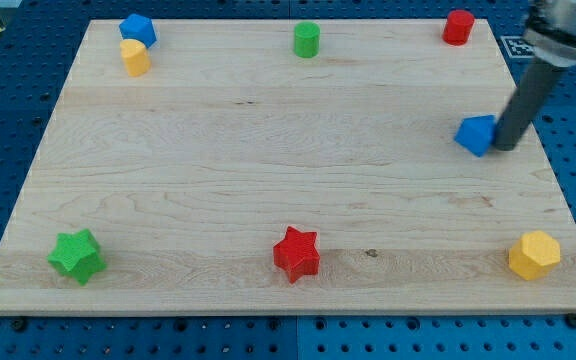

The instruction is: Move your arm below to the yellow heart

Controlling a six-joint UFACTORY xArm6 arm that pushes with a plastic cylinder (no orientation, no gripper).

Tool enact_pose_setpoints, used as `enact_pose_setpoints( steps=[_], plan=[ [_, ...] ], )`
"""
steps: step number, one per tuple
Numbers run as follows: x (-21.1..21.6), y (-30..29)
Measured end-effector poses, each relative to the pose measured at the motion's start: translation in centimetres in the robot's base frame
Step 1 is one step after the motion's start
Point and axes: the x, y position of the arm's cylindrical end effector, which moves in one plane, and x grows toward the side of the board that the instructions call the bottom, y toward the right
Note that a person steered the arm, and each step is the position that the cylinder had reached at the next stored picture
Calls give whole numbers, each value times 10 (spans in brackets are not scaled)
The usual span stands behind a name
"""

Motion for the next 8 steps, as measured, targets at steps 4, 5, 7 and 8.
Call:
enact_pose_setpoints(
  steps=[4,5,7,8],
  plan=[
    [29,-75],
    [29,-77],
    [30,-99],
    [29,-102]
  ],
)
